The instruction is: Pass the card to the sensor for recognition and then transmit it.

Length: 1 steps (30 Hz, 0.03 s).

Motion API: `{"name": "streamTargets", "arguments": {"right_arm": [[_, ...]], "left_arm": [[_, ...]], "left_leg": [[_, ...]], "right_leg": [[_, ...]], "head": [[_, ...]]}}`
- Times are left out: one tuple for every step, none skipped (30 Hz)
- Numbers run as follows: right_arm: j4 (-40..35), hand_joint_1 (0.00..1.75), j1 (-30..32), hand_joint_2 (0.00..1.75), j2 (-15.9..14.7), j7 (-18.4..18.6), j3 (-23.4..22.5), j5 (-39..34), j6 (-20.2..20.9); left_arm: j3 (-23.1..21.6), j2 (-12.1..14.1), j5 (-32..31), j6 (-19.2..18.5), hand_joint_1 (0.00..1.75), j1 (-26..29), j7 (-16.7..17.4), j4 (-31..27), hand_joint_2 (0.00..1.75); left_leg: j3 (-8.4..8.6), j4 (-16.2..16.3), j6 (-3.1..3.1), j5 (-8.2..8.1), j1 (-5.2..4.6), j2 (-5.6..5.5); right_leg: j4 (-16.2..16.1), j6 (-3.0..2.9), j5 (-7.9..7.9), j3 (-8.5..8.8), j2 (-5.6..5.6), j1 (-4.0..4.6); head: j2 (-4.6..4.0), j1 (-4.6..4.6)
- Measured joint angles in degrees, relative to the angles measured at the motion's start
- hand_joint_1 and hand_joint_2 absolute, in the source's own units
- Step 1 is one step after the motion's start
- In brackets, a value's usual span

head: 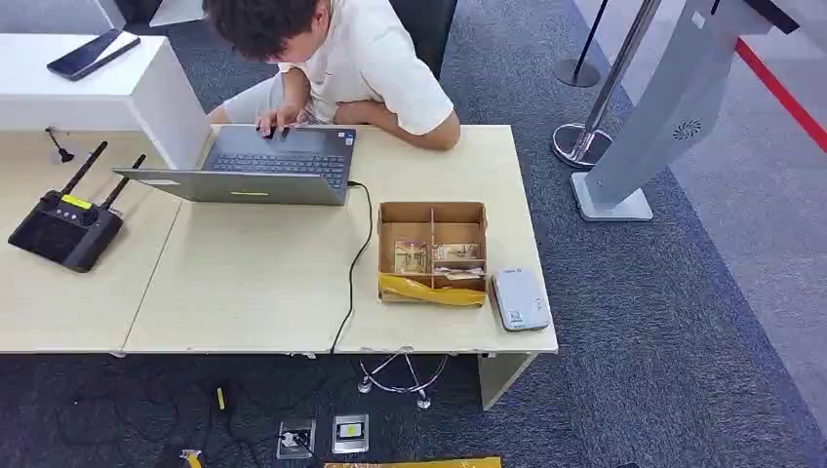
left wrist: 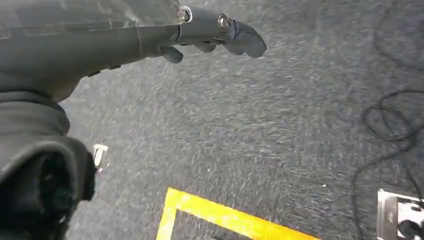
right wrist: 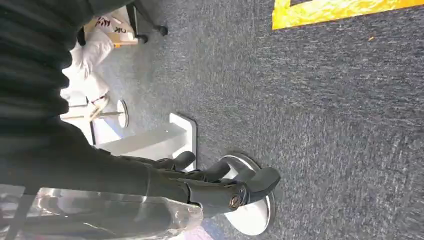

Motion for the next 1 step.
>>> {"name": "streamTargets", "arguments": {"right_arm": [[0.0, 0.0, 0.06, 1.75, -0.04, -0.02, 0.0, -0.02, -0.02]], "left_arm": [[-0.48, -0.02, 0.0, -0.11, 0.0, -0.18, -0.44, 0.39, 0.0]], "left_leg": [[0.0, 0.0, 0.0, 0.0, 0.0, 0.0]], "right_leg": [[0.0, 0.0, 0.0, 0.0, 0.0, 0.0]], "head": [[0.0, 0.02]]}}
